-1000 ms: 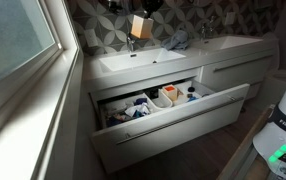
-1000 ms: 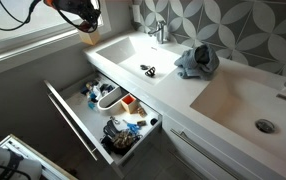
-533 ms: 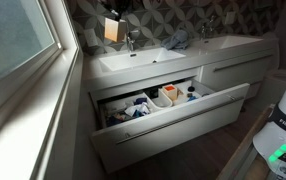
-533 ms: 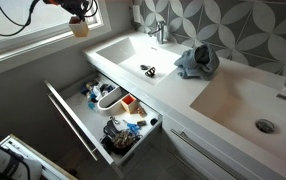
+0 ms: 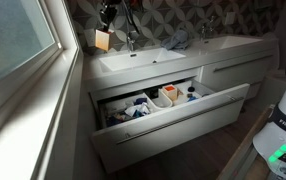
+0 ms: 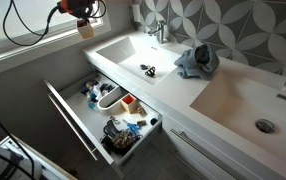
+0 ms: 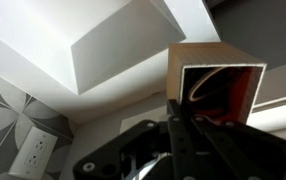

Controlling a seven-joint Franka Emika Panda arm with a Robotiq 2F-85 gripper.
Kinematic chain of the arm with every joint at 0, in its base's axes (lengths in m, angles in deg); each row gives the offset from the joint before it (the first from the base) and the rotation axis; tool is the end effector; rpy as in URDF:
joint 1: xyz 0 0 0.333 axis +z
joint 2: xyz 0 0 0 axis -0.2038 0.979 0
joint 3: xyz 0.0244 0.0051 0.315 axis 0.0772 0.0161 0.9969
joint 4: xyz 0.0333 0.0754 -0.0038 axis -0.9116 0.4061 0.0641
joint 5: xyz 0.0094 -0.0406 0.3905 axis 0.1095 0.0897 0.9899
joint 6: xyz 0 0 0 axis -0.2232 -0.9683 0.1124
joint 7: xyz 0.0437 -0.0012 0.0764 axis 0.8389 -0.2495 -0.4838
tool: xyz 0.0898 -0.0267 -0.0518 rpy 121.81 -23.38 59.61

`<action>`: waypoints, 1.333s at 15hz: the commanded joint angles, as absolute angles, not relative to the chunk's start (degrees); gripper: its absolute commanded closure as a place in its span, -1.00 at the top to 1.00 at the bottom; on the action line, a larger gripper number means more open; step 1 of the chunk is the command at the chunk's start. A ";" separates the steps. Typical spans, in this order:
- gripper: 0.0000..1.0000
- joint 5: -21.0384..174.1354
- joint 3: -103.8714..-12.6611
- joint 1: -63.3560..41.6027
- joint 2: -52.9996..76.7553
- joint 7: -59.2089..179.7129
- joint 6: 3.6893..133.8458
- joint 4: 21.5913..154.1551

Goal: Take a box out of the drawer and place it to the left of the sink

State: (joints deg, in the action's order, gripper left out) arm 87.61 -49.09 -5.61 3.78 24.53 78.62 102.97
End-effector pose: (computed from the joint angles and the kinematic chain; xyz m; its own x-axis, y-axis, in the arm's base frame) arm 0.6253 0.1218 0.4886 0.6854 0.5523 0.4745 0.5699 -0.8125 0.1226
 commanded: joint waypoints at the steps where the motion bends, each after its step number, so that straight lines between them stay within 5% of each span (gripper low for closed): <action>1: -0.94 87.14 -47.90 -6.77 3.65 24.96 78.53 102.85; 20: -0.98 80.58 -41.79 -6.27 24.98 3.28 76.06 83.06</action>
